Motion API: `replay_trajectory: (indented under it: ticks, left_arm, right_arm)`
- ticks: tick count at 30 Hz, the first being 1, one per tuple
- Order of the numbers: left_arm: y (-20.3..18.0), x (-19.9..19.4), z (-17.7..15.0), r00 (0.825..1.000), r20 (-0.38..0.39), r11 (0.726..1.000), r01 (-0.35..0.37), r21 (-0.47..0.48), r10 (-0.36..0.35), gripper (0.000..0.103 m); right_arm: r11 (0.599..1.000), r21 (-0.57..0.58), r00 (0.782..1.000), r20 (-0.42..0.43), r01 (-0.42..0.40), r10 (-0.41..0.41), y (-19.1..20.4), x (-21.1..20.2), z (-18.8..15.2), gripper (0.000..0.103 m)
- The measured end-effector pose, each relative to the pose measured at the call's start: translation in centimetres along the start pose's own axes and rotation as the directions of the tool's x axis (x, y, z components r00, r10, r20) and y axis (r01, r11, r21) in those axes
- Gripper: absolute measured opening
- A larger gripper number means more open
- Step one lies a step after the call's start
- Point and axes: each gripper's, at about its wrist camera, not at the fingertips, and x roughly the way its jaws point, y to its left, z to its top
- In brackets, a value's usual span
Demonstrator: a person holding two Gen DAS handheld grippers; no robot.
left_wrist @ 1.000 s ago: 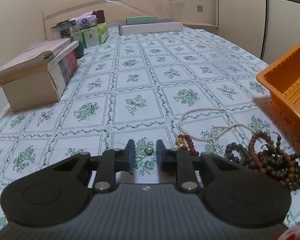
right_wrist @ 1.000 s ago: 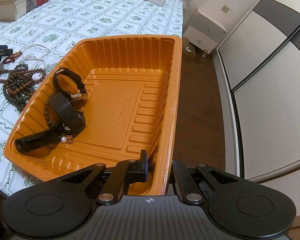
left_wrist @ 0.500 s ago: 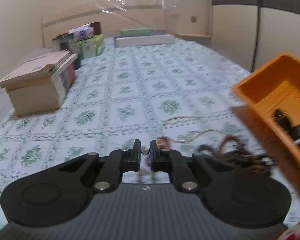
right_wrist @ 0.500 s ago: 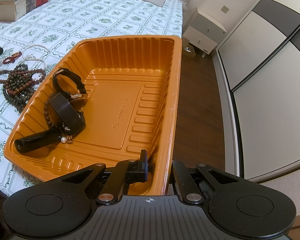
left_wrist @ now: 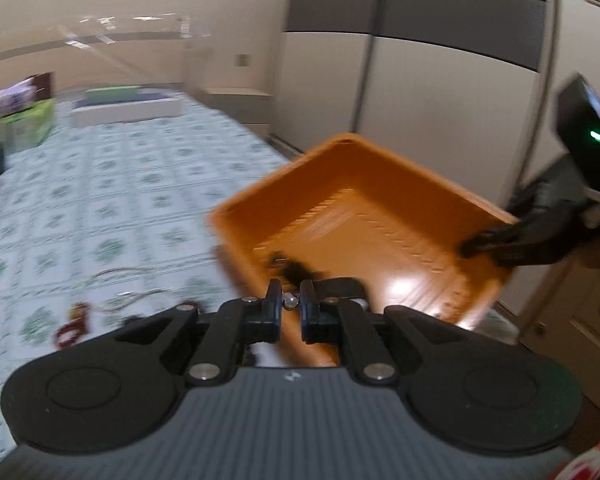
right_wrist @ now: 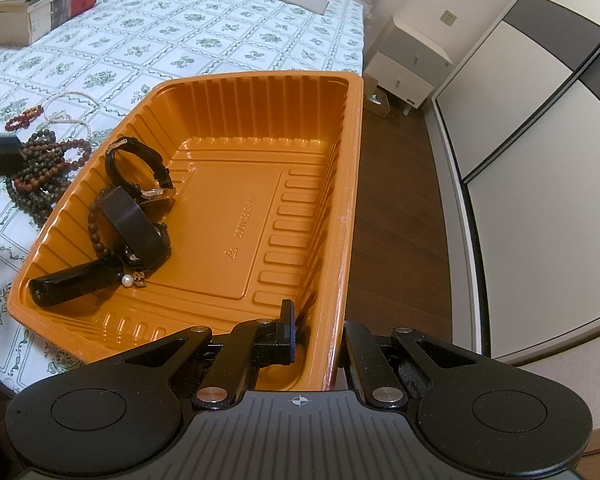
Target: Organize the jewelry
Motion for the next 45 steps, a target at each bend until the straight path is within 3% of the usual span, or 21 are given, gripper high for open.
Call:
replay_trajectory:
  ticks: [6,18,19,22,26,33,41,45]
  left_arm:
    - [-3.3,1.4,0.0,0.997,-0.024,0.995,0.069,0.068,-0.068,0.008]
    - [-5.2,3.3,-0.7,0.994,-0.063,0.99,0.1,0.1,-0.094,0.008]
    - [-5.2,3.3,-0.8,0.993,-0.066,0.99,0.1,0.099,-0.093,0.009]
    - [-5.2,3.0,-1.1,0.994,-0.056,0.99,0.098,0.098,-0.093,0.025]
    - [-4.2,2.0,-1.8,0.998,-0.036,0.995,0.054,0.085,-0.051,0.026]
    - [0.1,-1.0,-3.1,0.994,-0.009,0.993,-0.11,0.032,0.11,0.026]
    - [6.5,-2.8,-4.7,0.952,-0.059,0.953,-0.303,-0.021,0.301,0.026]
    - [9.3,-2.5,-5.2,0.932,-0.095,0.934,-0.356,-0.042,0.351,0.026]
  right_arm:
    - [1.0,0.0,1.0,0.001,0.0,0.0,0.1,-0.1,0.1,0.005]
    - [1.0,0.001,1.0,0.001,-0.002,0.002,0.1,-0.1,0.1,0.005]
    - [1.0,0.001,1.0,0.001,-0.002,0.002,0.2,-0.2,0.1,0.005]
    - [1.0,0.002,1.0,0.002,-0.001,0.001,0.2,-0.2,0.1,0.005]
    - [1.0,0.004,1.0,0.002,-0.002,0.002,0.1,-0.1,0.1,0.005]
    - [1.0,0.003,1.0,0.003,-0.002,0.002,0.1,-0.2,0.1,0.005]
    - [1.0,0.002,1.0,0.003,-0.001,0.001,0.1,-0.2,0.1,0.005]
    - [1.0,0.002,1.0,0.003,-0.002,0.002,0.1,-0.2,0.1,0.005]
